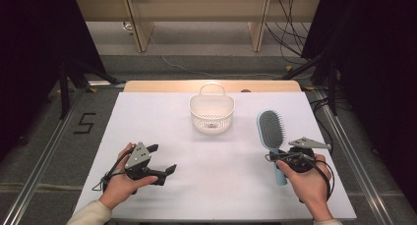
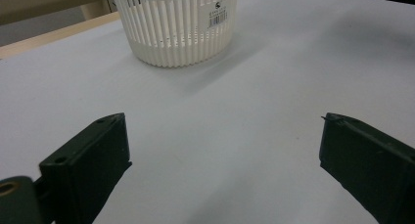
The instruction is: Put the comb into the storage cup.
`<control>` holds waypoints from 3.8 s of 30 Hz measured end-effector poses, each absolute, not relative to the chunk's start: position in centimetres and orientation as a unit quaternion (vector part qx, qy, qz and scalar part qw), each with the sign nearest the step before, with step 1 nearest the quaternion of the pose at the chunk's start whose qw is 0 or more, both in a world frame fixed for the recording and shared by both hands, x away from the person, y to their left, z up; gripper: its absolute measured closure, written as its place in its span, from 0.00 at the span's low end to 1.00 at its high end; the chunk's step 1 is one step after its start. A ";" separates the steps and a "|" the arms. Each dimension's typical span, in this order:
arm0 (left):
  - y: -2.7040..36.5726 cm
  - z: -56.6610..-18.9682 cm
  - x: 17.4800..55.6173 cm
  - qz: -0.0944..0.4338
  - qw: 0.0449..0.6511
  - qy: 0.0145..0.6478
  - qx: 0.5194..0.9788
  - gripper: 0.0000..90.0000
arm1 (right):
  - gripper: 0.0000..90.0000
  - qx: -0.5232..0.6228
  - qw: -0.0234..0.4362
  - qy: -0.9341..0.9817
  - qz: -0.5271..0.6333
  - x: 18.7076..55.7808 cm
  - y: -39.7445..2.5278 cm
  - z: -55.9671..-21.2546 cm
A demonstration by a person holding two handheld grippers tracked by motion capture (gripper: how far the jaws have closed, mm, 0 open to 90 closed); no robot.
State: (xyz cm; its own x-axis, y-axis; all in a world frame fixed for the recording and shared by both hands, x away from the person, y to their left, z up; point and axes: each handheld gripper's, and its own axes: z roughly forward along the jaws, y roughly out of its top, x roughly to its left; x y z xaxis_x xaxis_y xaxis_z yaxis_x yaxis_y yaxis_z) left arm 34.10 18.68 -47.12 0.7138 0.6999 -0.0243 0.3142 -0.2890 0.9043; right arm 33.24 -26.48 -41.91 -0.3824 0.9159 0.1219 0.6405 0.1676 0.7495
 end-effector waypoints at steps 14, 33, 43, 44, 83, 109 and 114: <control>18.7 -47.1 34.1 0.191 0.502 0.325 0.779 0.04 | 0.79 0.520 0.194 0.730 0.400 33.6 -26.3 -41.6; 18.7 -47.1 34.2 0.192 0.501 0.325 0.779 0.04 | 0.79 0.520 0.201 0.717 0.418 34.3 -26.1 -41.3; 18.7 -47.1 34.2 0.193 0.500 0.323 0.780 0.04 | 0.79 0.518 0.200 0.718 0.420 34.5 -25.6 -41.3; 18.7 -47.1 34.2 0.192 0.501 0.324 0.779 0.04 | 0.79 0.518 0.203 0.716 0.422 34.5 -25.6 -41.3; 18.8 -47.1 34.2 0.194 0.500 0.325 0.779 0.05 | 0.79 0.515 0.215 0.702 0.443 35.6 -24.9 -40.5; 18.8 -47.1 34.2 0.195 0.500 0.325 0.779 0.05 | 0.79 0.512 0.222 0.694 0.455 36.2 -24.6 -39.9; 18.9 -47.0 34.3 0.195 0.500 0.325 0.778 0.05 | 0.79 0.512 0.225 0.692 0.457 36.3 -24.6 -39.8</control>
